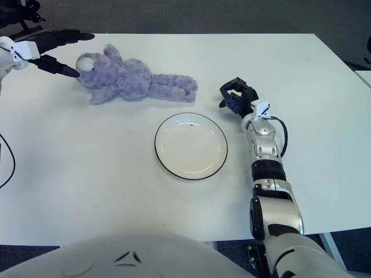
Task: Put the doll into the plate.
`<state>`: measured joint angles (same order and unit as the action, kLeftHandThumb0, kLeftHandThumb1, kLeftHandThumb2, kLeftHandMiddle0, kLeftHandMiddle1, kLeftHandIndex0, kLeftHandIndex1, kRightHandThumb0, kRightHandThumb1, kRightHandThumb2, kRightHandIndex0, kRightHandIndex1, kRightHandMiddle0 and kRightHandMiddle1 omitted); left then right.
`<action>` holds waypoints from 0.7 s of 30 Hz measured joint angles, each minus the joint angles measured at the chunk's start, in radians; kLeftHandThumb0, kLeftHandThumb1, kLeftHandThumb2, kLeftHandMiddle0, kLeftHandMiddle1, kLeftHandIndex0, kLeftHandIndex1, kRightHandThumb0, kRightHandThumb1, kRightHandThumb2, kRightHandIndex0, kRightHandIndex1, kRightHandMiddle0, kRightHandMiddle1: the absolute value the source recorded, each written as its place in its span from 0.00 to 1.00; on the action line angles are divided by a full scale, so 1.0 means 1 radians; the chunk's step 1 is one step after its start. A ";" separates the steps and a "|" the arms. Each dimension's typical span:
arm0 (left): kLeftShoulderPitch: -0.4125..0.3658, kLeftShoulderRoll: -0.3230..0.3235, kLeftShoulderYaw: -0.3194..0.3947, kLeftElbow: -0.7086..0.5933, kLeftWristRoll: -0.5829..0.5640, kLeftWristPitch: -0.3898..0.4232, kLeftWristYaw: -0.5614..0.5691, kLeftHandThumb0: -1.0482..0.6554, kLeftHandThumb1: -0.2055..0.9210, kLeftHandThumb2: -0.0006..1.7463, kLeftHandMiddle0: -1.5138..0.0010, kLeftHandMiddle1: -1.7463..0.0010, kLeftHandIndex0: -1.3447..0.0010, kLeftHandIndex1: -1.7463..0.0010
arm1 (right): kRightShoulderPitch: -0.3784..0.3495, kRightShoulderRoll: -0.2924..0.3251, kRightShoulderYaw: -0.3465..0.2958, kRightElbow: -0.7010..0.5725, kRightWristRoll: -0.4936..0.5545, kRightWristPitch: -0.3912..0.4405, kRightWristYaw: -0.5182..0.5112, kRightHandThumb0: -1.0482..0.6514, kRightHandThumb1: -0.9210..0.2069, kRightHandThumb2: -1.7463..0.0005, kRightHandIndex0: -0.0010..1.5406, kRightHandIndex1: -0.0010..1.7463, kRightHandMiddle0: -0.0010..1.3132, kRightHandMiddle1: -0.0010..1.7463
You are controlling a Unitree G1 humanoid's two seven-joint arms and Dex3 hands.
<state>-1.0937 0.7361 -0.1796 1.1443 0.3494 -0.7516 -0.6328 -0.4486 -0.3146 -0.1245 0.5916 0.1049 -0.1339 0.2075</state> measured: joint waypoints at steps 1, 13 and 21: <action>-0.001 -0.002 -0.004 -0.001 0.003 0.003 0.000 0.05 1.00 0.01 0.90 1.00 0.84 0.99 | 0.000 0.000 0.000 -0.001 0.000 0.001 0.000 0.40 0.00 0.83 0.50 0.84 0.34 0.86; 0.003 -0.021 -0.131 -0.082 0.226 0.025 0.244 0.07 1.00 0.01 0.93 1.00 0.85 1.00 | -0.005 -0.001 -0.001 -0.013 0.001 0.007 0.002 0.40 0.00 0.83 0.50 0.83 0.34 0.86; 0.003 -0.027 -0.265 -0.117 0.437 0.036 0.487 0.07 1.00 0.03 0.93 1.00 0.85 1.00 | -0.005 0.001 -0.001 -0.005 0.001 0.017 0.003 0.40 0.00 0.83 0.50 0.83 0.34 0.86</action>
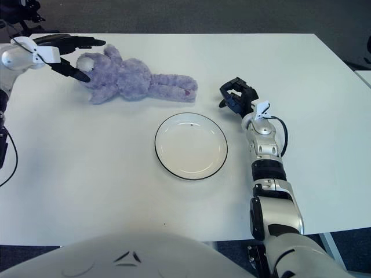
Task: Put the doll into the plate.
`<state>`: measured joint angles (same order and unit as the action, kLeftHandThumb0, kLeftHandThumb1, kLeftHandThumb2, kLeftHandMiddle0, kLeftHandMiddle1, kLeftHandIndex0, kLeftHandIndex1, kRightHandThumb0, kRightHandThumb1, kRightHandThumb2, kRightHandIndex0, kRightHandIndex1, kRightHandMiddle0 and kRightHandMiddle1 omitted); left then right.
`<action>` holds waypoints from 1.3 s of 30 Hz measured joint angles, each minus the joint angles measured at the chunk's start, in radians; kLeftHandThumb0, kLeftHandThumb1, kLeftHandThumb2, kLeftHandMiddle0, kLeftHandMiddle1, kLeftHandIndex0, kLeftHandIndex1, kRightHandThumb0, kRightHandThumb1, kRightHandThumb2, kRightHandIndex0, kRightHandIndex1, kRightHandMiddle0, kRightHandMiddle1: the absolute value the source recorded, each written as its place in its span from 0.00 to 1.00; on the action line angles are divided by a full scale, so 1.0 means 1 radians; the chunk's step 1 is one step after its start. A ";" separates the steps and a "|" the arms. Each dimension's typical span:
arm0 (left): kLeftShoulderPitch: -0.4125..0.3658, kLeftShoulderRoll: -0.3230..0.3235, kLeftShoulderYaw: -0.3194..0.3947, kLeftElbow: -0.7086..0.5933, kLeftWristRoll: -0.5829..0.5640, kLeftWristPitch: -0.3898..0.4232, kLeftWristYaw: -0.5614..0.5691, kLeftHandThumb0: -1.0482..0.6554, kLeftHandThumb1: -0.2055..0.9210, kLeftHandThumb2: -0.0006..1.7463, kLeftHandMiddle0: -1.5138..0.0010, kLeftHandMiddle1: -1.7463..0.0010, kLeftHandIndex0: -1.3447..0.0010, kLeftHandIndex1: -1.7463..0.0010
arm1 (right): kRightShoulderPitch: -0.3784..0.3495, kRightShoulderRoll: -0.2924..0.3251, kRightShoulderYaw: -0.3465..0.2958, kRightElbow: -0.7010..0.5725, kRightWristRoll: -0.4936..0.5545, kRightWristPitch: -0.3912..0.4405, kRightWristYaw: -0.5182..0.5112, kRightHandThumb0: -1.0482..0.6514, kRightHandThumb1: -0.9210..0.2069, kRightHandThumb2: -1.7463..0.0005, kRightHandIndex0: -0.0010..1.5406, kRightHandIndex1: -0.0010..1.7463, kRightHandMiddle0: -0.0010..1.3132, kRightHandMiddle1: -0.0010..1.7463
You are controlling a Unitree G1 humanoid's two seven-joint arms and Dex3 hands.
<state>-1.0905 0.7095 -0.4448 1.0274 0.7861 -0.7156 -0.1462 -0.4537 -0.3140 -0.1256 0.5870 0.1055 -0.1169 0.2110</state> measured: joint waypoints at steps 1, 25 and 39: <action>0.000 -0.003 -0.013 0.005 0.017 0.003 0.015 0.07 1.00 0.03 0.93 1.00 0.85 1.00 | 0.000 0.000 0.000 0.000 0.000 0.000 0.000 0.40 0.00 0.83 0.50 0.83 0.34 0.86; -0.010 -0.049 -0.202 0.113 0.229 0.150 0.424 0.08 1.00 0.04 0.90 0.99 0.82 0.99 | 0.003 -0.002 -0.002 -0.010 0.002 0.012 0.014 0.40 0.00 0.82 0.50 0.83 0.33 0.87; -0.017 -0.067 -0.254 0.150 0.255 0.232 0.473 0.10 1.00 0.03 0.87 0.99 0.81 0.99 | 0.005 -0.010 -0.003 -0.015 0.003 0.017 0.033 0.40 0.00 0.82 0.51 0.82 0.32 0.88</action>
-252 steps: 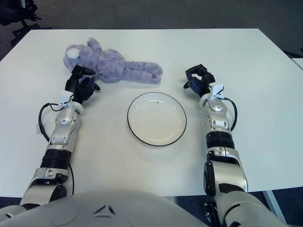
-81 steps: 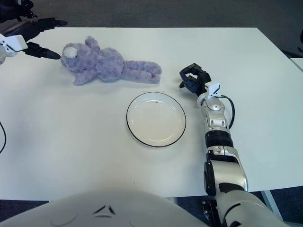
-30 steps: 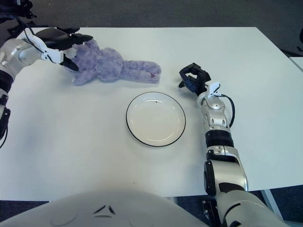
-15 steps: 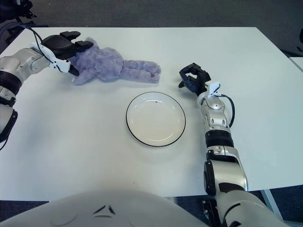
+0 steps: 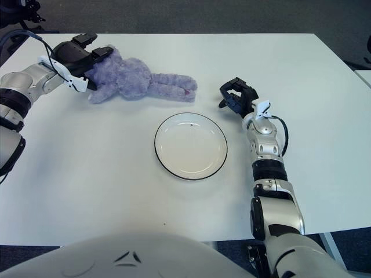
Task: Put the doll into the plate.
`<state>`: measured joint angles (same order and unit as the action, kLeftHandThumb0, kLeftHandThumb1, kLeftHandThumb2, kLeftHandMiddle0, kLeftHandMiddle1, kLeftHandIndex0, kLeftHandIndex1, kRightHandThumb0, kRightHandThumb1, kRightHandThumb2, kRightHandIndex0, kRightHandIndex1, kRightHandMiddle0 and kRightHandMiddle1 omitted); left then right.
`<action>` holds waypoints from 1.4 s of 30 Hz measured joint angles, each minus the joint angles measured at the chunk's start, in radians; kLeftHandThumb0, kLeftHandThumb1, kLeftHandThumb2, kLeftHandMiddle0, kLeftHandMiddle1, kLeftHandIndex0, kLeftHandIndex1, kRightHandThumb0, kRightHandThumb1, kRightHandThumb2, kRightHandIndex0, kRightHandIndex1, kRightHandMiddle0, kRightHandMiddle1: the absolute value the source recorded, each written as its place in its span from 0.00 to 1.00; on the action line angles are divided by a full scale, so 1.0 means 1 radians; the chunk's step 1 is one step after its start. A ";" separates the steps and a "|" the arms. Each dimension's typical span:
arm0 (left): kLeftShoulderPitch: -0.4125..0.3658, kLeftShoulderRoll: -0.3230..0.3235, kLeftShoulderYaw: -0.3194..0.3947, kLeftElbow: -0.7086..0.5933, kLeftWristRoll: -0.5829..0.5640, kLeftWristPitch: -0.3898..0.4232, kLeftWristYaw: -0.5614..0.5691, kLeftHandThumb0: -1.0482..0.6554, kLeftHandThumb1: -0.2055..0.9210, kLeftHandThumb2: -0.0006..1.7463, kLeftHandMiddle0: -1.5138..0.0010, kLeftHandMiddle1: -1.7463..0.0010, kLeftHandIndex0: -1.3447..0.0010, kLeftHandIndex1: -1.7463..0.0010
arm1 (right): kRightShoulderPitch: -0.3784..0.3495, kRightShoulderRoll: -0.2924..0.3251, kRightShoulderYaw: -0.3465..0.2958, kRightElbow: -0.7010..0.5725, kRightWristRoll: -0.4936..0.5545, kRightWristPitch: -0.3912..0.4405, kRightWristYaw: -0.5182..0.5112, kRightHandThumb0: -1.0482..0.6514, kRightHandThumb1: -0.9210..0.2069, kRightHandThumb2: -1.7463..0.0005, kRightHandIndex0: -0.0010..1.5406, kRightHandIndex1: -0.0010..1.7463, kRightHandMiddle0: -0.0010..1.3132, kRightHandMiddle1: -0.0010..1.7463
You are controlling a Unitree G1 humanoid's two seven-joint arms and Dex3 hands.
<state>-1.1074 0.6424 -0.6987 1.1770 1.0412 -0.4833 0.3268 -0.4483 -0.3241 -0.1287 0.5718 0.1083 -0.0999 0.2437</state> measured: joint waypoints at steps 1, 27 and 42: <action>-0.001 0.000 -0.002 0.002 0.000 0.003 0.000 0.10 1.00 0.03 0.87 0.99 0.81 0.99 | 0.000 0.000 0.000 0.000 0.000 0.001 0.002 0.40 0.00 0.82 0.51 0.82 0.32 0.88; -0.025 -0.018 0.076 0.109 -0.196 -0.038 -0.250 0.19 1.00 0.04 0.66 0.49 0.61 0.98 | 0.016 -0.012 0.002 -0.036 0.000 0.023 0.031 0.41 0.00 0.81 0.52 0.81 0.31 0.88; -0.057 -0.019 0.309 0.125 -0.518 0.003 -0.749 0.26 0.95 0.00 0.51 0.84 0.58 0.99 | 0.020 -0.016 0.005 -0.058 -0.001 0.042 0.036 0.41 0.00 0.81 0.54 0.81 0.31 0.88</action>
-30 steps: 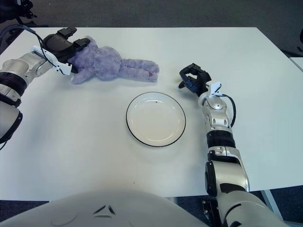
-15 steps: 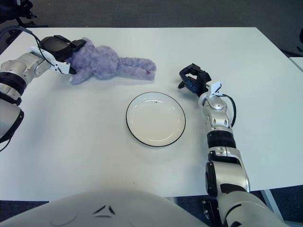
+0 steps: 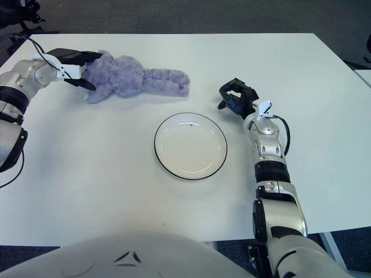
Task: Put the doll into the plate.
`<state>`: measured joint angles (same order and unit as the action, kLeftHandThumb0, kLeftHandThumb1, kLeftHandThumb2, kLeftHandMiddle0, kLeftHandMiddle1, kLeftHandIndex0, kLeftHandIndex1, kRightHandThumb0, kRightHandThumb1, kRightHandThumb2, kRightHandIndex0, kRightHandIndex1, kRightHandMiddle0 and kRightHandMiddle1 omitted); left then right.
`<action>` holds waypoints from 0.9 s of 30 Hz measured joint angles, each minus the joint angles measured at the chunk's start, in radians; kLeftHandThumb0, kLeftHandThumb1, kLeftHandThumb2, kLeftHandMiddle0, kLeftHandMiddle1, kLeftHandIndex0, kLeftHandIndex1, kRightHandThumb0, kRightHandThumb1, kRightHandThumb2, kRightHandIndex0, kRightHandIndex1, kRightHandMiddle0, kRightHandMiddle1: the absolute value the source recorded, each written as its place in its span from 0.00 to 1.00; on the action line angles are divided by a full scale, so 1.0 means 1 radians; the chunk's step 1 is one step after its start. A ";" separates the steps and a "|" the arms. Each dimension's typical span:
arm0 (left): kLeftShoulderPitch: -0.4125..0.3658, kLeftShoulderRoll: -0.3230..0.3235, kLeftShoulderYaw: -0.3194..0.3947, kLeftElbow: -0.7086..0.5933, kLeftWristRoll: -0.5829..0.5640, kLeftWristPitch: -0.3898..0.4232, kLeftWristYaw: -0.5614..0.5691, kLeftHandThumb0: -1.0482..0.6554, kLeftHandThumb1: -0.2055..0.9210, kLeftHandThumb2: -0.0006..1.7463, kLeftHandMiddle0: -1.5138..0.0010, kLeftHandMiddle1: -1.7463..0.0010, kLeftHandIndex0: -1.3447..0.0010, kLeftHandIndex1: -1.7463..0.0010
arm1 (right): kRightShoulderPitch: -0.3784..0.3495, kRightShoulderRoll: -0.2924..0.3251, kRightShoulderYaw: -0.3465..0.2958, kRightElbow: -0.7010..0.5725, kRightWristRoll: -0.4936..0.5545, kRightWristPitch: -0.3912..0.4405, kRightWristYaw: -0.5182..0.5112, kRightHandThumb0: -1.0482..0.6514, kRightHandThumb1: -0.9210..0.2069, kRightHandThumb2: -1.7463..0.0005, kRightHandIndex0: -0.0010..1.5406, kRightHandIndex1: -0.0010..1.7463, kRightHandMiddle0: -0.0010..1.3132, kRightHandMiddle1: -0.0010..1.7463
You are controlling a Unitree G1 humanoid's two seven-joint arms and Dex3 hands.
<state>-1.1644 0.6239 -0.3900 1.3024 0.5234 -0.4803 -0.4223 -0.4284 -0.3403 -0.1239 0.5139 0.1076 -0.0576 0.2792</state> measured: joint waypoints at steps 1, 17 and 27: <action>0.000 0.000 0.016 0.000 -0.018 0.002 -0.024 0.26 0.95 0.00 0.51 0.85 0.58 0.99 | 0.003 -0.002 0.001 -0.001 0.000 0.004 0.001 0.41 0.00 0.81 0.54 0.81 0.31 0.88; 0.003 0.009 0.117 -0.011 -0.115 -0.074 -0.105 0.24 0.96 0.01 0.49 0.95 0.62 1.00 | 0.011 -0.010 0.011 -0.016 -0.001 0.016 0.003 0.40 0.00 0.82 0.55 0.80 0.32 0.88; 0.003 0.011 0.182 -0.016 -0.191 -0.115 -0.218 0.23 0.99 0.01 0.48 0.97 0.65 1.00 | 0.011 -0.014 0.019 -0.020 -0.002 0.019 0.004 0.40 0.00 0.82 0.55 0.80 0.32 0.87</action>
<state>-1.1609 0.6346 -0.2077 1.2869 0.3324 -0.5950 -0.6404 -0.4170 -0.3544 -0.1049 0.4941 0.1055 -0.0387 0.2831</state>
